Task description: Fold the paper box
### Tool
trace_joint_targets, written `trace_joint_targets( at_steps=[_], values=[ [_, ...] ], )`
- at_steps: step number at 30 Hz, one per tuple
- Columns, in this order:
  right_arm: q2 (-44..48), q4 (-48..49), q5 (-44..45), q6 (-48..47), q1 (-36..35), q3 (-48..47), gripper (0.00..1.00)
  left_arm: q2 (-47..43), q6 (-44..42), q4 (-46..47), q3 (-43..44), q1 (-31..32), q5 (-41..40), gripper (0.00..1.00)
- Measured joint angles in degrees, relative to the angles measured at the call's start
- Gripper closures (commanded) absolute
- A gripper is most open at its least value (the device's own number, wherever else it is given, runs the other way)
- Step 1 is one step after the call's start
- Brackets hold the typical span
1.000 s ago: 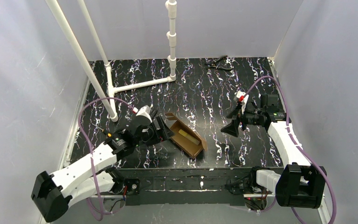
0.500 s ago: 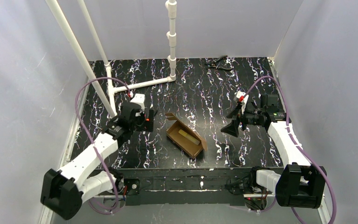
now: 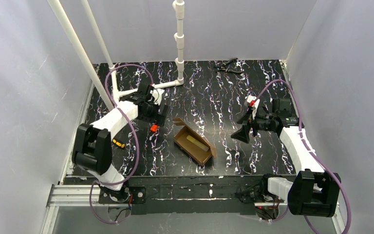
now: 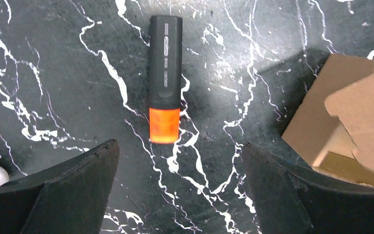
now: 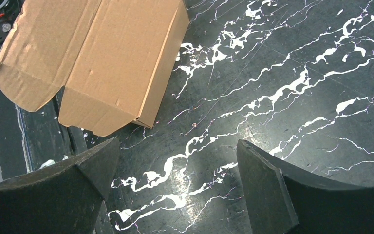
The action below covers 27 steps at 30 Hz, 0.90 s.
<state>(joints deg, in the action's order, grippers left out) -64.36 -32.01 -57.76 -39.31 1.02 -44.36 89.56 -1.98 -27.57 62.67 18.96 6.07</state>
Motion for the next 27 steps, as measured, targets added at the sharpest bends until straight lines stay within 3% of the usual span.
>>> trace_joint_targets(
  at_steps=[5,10,14,27],
  values=[
    [-0.92,-0.02,0.09,-0.02,0.00,0.00,0.02,9.49,-1.49,-3.98,7.85,0.00,-1.20,0.25],
    [-1.42,-0.28,0.24,-0.15,0.00,0.00,0.02,15.26,-1.86,-5.68,11.39,0.00,-3.30,0.30],
    [-1.49,-0.68,0.28,-0.17,0.00,0.00,0.02,17.70,-1.22,-6.78,12.46,0.00,-4.09,0.44],
    [-1.77,-0.87,0.59,-0.17,0.00,0.00,0.02,20.33,1.27,-7.06,13.94,0.00,-3.02,0.68]
  ],
)
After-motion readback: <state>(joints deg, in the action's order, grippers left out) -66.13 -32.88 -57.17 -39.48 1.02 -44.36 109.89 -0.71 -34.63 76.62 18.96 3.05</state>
